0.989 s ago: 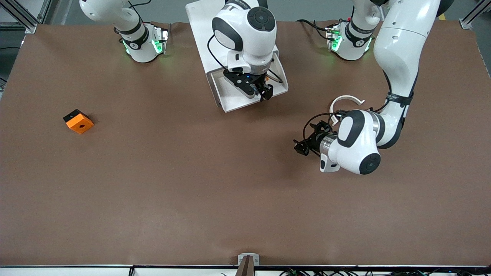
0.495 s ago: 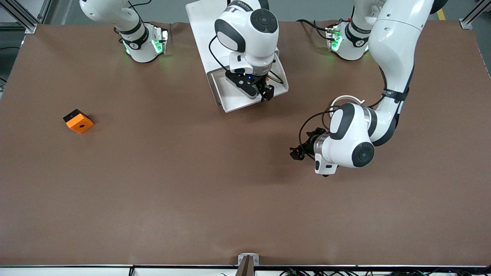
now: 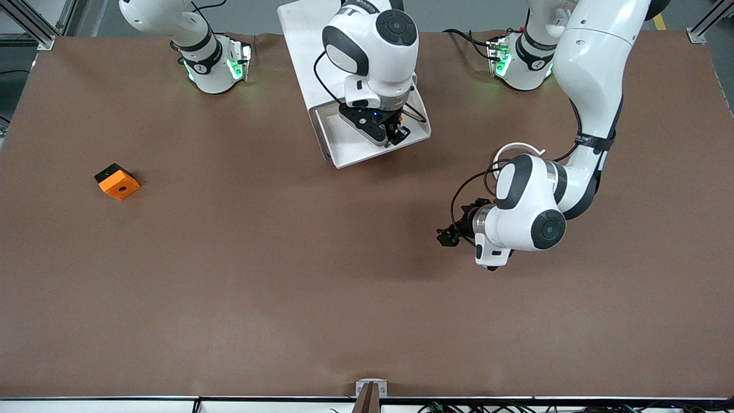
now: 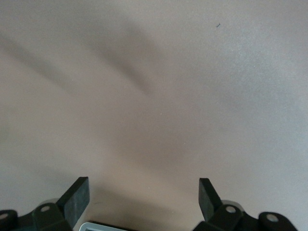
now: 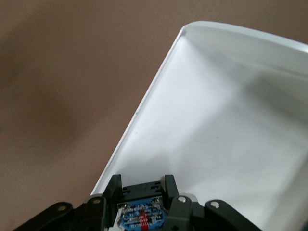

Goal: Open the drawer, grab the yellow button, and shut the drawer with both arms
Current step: 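Grasp a blue-based push button with the right gripper and lift it out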

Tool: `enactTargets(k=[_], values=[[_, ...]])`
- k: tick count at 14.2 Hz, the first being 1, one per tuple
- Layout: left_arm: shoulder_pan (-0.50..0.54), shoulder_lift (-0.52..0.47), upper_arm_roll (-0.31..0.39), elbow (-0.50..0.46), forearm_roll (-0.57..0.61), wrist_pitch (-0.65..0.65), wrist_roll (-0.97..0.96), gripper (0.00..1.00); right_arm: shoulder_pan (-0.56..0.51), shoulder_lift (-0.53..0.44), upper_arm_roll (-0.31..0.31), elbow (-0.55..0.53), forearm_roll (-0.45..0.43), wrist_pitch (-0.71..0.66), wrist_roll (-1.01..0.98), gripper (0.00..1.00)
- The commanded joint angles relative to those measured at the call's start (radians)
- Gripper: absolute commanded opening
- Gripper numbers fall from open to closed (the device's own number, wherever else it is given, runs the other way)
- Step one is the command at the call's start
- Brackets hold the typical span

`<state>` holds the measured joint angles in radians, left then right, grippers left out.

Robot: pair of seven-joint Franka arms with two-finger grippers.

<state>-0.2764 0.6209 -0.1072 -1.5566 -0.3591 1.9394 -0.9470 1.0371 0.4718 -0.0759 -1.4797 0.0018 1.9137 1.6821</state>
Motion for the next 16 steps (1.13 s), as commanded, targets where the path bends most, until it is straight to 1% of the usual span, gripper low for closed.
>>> enactTargets(k=[1,3,5,7,10,12,14,16], values=[[0.002,-0.018,0.003,-0.01,0.028,0.007,0.011,1.0,-0.006,0.001,-0.007,0.038,0.015,-0.019,-0.001,0.0],[-0.006,-0.02,0.001,-0.004,0.054,0.007,0.011,1.0,-0.049,-0.007,-0.007,0.083,0.05,-0.074,-0.016,0.0],[0.0,-0.027,-0.002,0.0,0.06,0.004,0.011,1.0,-0.123,-0.016,-0.008,0.182,0.116,-0.193,-0.131,0.0],[-0.004,-0.047,-0.003,-0.002,0.06,0.004,0.01,1.0,-0.202,-0.028,-0.01,0.242,0.156,-0.298,-0.244,0.0],[-0.013,-0.085,-0.009,-0.008,0.066,-0.005,0.014,1.0,-0.339,-0.093,-0.01,0.245,0.162,-0.389,-0.456,0.0],[-0.039,-0.105,-0.014,-0.011,0.118,-0.007,0.014,1.0,-0.422,-0.12,-0.013,0.239,0.161,-0.487,-0.617,0.0],[-0.073,-0.115,-0.014,-0.011,0.149,-0.007,0.014,1.0,-0.501,-0.143,-0.015,0.217,0.158,-0.516,-0.724,0.0],[-0.105,-0.118,-0.014,-0.011,0.196,-0.007,0.014,1.0,-0.575,-0.177,-0.016,0.156,0.142,-0.509,-0.861,0.0]])
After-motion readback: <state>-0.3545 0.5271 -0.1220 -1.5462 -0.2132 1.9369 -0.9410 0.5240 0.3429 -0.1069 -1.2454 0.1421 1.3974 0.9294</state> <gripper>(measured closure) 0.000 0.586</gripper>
